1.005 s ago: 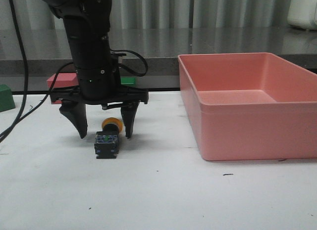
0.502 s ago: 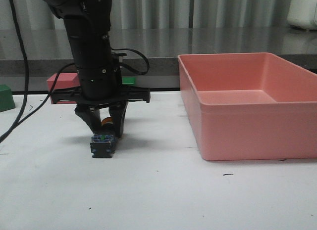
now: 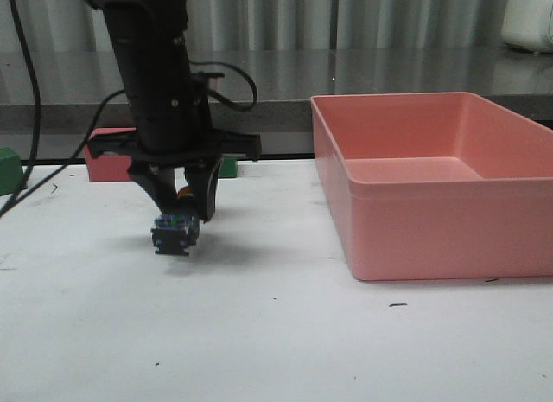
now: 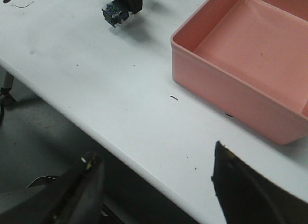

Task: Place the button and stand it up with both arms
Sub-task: 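Lift the button and carry it toward the table edge near the left arm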

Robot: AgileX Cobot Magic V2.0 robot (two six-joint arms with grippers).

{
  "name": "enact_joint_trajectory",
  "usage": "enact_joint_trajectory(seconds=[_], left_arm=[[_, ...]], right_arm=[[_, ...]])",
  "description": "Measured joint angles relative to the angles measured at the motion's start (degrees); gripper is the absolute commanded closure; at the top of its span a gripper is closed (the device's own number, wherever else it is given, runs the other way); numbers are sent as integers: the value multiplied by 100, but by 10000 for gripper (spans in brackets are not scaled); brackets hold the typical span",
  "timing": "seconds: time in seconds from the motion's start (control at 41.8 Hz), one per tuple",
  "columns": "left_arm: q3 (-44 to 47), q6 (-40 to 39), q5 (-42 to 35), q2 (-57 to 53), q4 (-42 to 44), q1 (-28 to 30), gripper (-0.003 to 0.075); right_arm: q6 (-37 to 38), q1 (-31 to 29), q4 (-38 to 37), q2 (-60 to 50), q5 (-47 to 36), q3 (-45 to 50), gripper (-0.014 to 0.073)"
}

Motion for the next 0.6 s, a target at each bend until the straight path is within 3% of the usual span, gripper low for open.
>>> enact_joint_trajectory(seconds=[0.287,0.598], left_arm=[[861,847,-342,-1431,-190,520,531],[2884,1760,-2057,-3471,-569,1403,531]], right_arm=[[0,0,0,0,0,0,95],[0,0,0,0,0,0,95]])
